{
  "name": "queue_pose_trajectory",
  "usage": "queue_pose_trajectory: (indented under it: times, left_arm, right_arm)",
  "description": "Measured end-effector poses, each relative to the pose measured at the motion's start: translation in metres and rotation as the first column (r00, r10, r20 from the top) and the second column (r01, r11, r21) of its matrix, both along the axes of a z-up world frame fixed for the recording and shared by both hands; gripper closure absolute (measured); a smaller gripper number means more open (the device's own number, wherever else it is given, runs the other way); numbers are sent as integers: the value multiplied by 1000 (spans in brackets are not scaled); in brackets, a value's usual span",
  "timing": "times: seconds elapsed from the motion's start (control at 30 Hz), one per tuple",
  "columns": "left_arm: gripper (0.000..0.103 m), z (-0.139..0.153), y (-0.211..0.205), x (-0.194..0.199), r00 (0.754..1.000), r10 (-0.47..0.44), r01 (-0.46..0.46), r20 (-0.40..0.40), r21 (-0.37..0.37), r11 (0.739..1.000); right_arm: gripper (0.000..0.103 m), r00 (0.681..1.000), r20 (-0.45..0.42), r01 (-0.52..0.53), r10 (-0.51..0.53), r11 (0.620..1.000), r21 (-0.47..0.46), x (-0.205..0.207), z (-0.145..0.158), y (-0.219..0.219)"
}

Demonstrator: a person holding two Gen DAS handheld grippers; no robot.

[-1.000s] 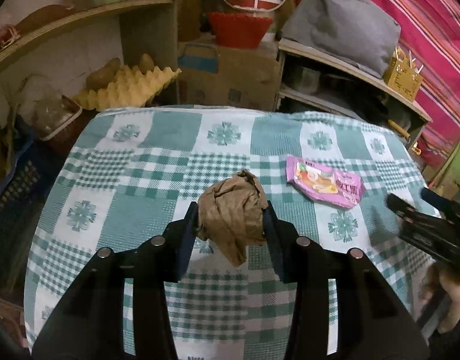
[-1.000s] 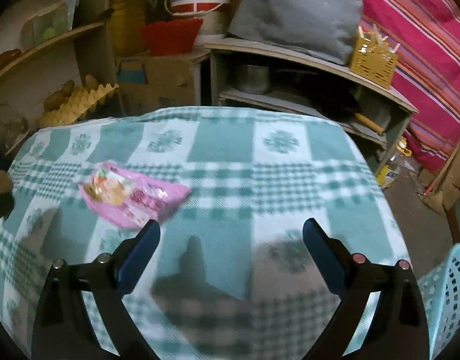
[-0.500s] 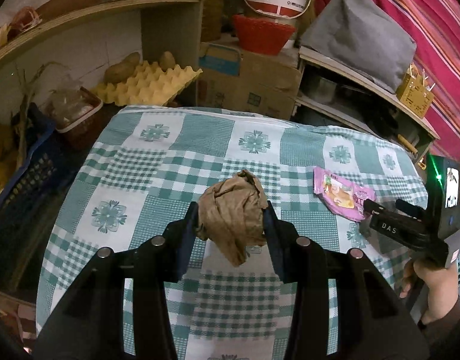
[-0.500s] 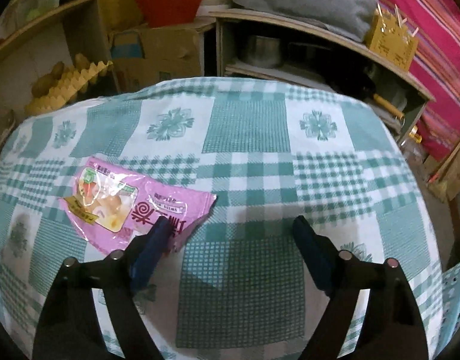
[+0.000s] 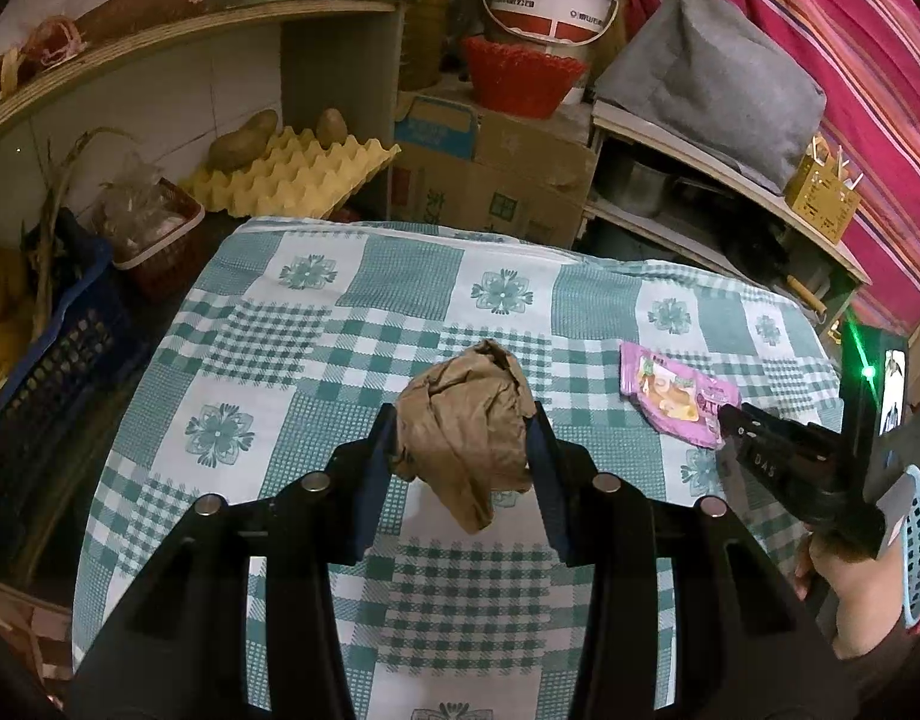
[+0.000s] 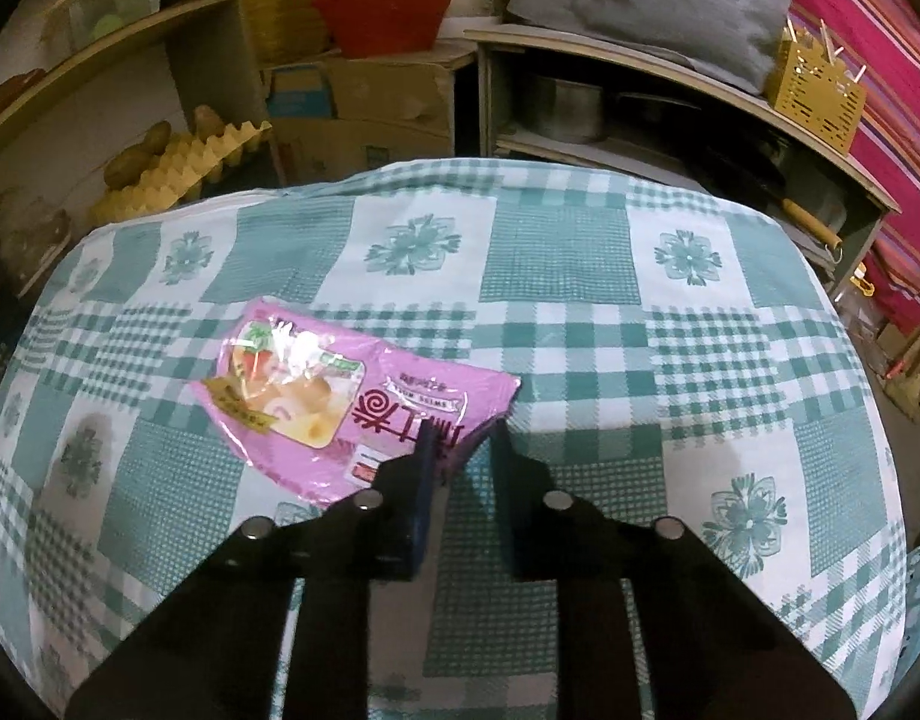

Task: Collect trash
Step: 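Grasp the pink snack bag with the right tool while the left tool holds the paper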

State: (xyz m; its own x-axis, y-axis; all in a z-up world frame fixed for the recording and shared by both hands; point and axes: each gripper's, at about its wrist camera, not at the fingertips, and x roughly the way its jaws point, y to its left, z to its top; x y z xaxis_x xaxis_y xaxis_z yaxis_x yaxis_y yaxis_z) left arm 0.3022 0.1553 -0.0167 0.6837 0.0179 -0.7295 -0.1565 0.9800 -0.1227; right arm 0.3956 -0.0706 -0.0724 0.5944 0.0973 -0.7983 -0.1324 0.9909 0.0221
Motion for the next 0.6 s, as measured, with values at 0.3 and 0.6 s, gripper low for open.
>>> queue_pose_trajectory:
  times: [0.3, 0.6]
  left_arm:
    - [61, 6, 2, -1, 1000, 5, -5, 13, -10, 1000]
    - [61, 9, -4, -3, 1000, -5, 5, 26, -5, 1000]
  right_arm:
    - [102, 999, 39, -9, 9, 1000, -5, -7, 7, -5]
    - [102, 991, 130, 11, -8, 1000, -26, -23, 44, -30]
